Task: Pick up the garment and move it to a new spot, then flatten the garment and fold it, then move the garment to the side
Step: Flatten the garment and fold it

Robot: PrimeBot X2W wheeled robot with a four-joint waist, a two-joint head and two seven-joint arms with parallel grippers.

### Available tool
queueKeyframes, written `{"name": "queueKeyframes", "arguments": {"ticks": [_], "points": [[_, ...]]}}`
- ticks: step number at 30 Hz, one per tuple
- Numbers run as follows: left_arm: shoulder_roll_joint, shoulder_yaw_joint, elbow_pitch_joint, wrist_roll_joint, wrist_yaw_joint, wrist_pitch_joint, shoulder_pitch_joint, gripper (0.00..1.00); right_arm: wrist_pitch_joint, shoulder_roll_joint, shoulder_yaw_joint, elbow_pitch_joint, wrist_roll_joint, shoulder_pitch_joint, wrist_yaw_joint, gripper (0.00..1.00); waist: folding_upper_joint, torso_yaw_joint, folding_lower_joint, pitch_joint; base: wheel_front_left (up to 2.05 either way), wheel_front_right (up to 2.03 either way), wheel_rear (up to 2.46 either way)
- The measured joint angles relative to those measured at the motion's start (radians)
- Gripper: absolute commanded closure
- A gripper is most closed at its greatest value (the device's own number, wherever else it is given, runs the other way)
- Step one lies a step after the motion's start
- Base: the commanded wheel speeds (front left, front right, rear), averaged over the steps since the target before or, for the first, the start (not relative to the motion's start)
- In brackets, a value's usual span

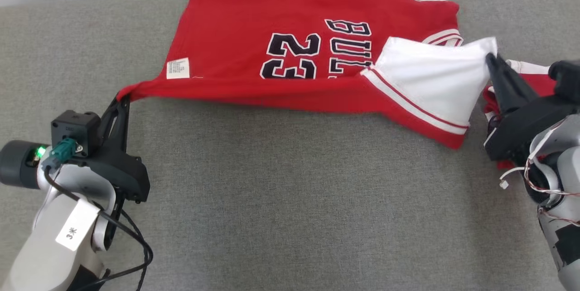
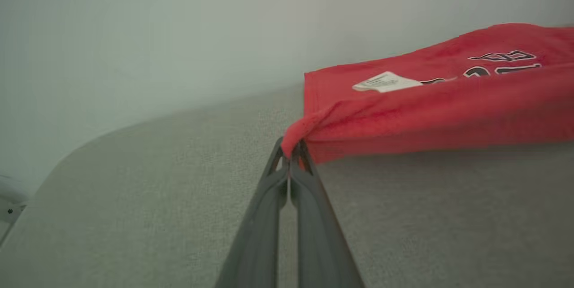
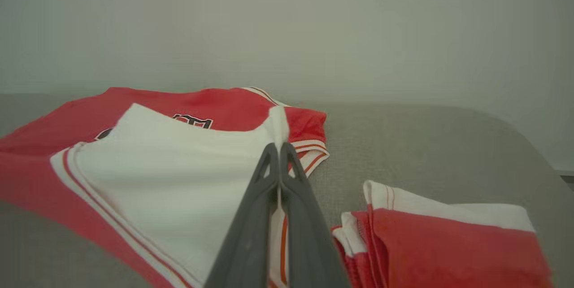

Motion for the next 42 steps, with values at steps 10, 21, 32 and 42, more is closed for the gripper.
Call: {"name": "queueKeyframes", "arguments": {"ticks": [10, 21, 32, 42], "points": [[-0.050, -0.019, 0.155, 0.001, 0.010, -0.067, -0.012, 1.00, -0.074, 0.009, 0.002, 0.087, 0.016, 0.074, 0.020, 1.00, -0.0001, -0.005, -0.0001, -0.044, 0.00, 0.00, 0.00], [-0.086, -0.019, 0.200, -0.035, 0.028, -0.142, 0.193, 1.00, -0.109, 0.020, 0.019, 0.092, 0.026, 0.301, 0.031, 1.00, -0.0003, 0.016, -0.0004, -0.170, 0.00, 0.00, 0.00], [-0.100, -0.003, 0.193, -0.062, 0.037, -0.170, 0.391, 1.00, -0.124, 0.022, -0.009, 0.033, 0.037, 0.532, -0.007, 1.00, -0.0004, 0.047, -0.0005, -0.298, 0.00, 0.00, 0.00], [-0.105, 0.016, 0.162, -0.088, 0.050, -0.186, 0.498, 1.00, -0.115, 0.066, -0.015, -0.038, 0.046, 0.667, -0.059, 1.00, -0.0004, 0.047, -0.0003, -0.353, 0.00, 0.00, 0.00]]}}
